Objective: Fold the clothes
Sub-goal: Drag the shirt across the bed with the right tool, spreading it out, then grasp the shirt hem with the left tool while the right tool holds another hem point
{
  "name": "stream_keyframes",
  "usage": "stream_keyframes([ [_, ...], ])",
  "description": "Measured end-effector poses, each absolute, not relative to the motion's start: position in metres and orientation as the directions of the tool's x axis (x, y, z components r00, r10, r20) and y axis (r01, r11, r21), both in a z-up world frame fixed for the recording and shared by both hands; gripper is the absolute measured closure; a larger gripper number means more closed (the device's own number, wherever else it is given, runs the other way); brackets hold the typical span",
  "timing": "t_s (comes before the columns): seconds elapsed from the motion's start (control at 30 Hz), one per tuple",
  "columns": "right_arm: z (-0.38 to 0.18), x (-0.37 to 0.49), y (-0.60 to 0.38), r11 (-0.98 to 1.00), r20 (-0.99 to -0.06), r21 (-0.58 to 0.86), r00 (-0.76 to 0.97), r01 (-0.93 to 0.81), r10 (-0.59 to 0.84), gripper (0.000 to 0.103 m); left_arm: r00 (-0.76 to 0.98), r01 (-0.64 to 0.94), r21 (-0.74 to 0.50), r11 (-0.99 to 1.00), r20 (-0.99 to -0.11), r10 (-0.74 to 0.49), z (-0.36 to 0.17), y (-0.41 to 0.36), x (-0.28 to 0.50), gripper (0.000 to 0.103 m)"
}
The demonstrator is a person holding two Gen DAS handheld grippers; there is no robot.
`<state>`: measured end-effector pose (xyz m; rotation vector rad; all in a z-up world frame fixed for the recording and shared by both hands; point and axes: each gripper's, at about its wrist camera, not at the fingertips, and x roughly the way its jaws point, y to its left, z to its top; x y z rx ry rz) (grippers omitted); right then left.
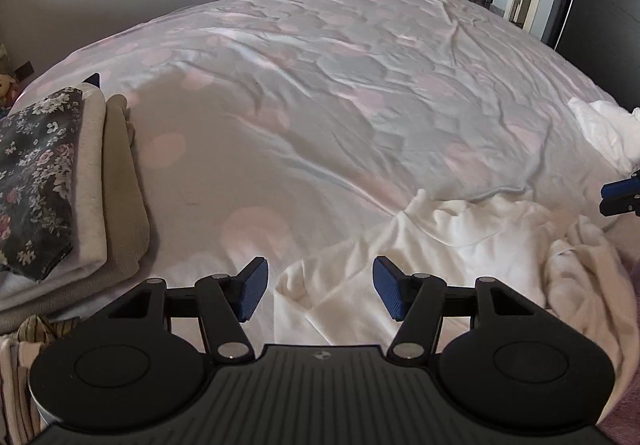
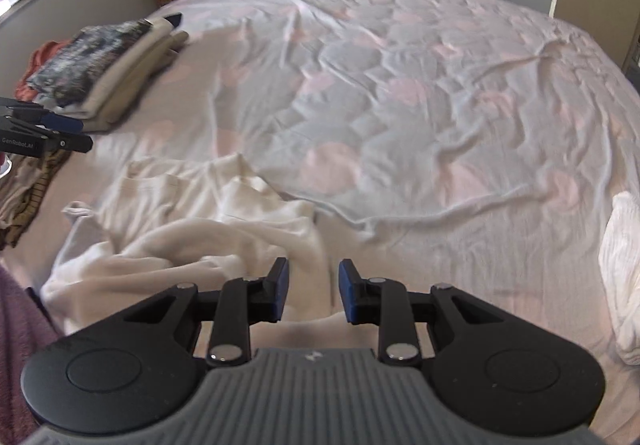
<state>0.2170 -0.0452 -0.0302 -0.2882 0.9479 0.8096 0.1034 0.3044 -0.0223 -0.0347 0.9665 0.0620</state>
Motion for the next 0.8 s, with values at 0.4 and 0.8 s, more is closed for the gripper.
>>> stream_keyframes([
  [0.4,-0.105,0.256,-0.011,0.663,-0.898,0.188,0.147,-0.724,0.415,0.053,0.525,-0.044,-0.054,0.998,-0.851,-0.023,-0.105,0.33,0.143,0.046],
  [0.8,-0.112,0.238,0.0,0.62,-0.912,0.159,0.126,-0.769,0.391,0.095,0.582,-0.014,-0.049,0.999,-0.812,-0.032,-0.109,0.311,0.135,0.094],
])
